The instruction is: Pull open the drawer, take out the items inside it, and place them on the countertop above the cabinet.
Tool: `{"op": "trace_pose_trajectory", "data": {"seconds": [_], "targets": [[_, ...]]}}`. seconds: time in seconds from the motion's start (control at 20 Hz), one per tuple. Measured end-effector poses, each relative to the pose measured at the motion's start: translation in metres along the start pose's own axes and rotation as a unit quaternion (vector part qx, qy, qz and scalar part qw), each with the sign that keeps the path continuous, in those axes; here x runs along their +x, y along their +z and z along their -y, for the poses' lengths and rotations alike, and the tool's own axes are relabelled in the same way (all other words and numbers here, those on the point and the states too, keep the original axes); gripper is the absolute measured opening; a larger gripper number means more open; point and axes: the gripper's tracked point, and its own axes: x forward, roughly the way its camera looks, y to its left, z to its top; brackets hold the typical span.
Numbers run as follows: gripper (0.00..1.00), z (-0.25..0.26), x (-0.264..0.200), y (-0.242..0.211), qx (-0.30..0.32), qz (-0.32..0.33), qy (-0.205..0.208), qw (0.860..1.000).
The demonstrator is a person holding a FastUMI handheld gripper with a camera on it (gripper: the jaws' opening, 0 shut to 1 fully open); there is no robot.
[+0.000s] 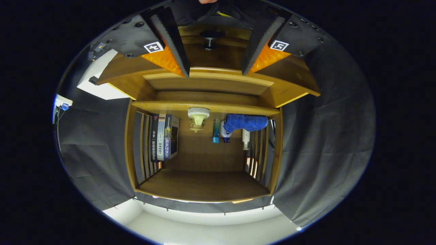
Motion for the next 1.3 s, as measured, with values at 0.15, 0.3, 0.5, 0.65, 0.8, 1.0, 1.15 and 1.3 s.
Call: {"op": "trace_pose_trajectory", "data": {"seconds": [0.15, 0.3, 0.5, 0.65, 0.8, 1.0, 1.15, 1.3], "targets": [[0.98, 0.004, -0.003, -0.013, 0.009, -0.012, -0.005, 1.000], [0.98, 0.008, 0.005, -0.022, 0.022, -0.025, -0.011, 0.999], [0.99, 0.019, 0.013, -0.035, 0.039, -0.040, -0.027, 0.998], [0.98, 0.024, 0.019, -0.031, 0.039, -0.034, -0.042, 0.998], [0.98, 0.024, 0.030, -0.027, 0.029, -0.034, -0.048, 0.998], [0.98, 0.028, 0.060, -0.016, 0.034, -0.031, -0.050, 0.998], [0.98, 0.032, 0.083, -0.013, 0.032, -0.036, -0.052, 0.997], [0.98, 0.034, 0.107, -0.008, 0.040, -0.031, -0.052, 0.997]]}}
